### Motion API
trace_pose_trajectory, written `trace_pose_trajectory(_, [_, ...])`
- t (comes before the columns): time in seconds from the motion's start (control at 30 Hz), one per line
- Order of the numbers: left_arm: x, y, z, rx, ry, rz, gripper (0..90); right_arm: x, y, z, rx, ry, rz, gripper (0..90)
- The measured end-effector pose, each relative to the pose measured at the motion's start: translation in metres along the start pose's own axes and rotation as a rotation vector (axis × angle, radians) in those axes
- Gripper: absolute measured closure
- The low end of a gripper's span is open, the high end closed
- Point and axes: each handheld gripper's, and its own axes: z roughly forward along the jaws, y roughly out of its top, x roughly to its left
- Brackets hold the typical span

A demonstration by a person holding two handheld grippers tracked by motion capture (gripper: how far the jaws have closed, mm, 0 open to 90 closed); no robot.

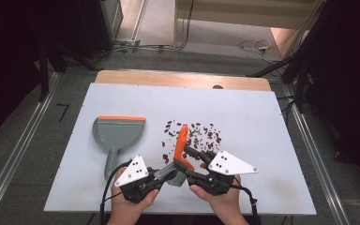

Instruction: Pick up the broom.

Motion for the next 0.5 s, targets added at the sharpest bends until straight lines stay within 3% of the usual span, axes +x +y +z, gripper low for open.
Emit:
trace_pose_trajectory(0.23, [0.018, 0.0, -0.019, -0.025, -0.023, 0.002, 87.1, -0.014, 0.003, -0.011, 0.006, 0.088, 0.005, 37.6])
trace_pose_trajectory(0.33, [0.027, 0.002, -0.029, -0.043, -0.083, 0.032, 87.0, -0.029, 0.003, -0.015, 0.059, 0.167, 0.023, 37.6])
trace_pose_trajectory(0.37, [0.029, 0.003, -0.032, -0.043, -0.095, 0.041, 87.0, -0.029, 0.003, -0.015, 0.059, 0.167, 0.023, 37.6])
trace_pose_trajectory(0.4, [0.031, 0.004, -0.037, -0.047, -0.125, 0.059, 87.0, -0.037, 0.001, -0.016, 0.091, 0.218, 0.031, 38.6])
trace_pose_trajectory(0.47, [0.032, 0.005, -0.04, -0.047, -0.142, 0.066, 87.0, -0.042, -0.001, -0.017, 0.118, 0.274, 0.032, 40.8])
trace_pose_trajectory(0.5, [0.033, 0.006, -0.043, -0.048, -0.175, 0.08, 87.0, -0.044, -0.002, -0.017, 0.131, 0.306, 0.028, 42.1])
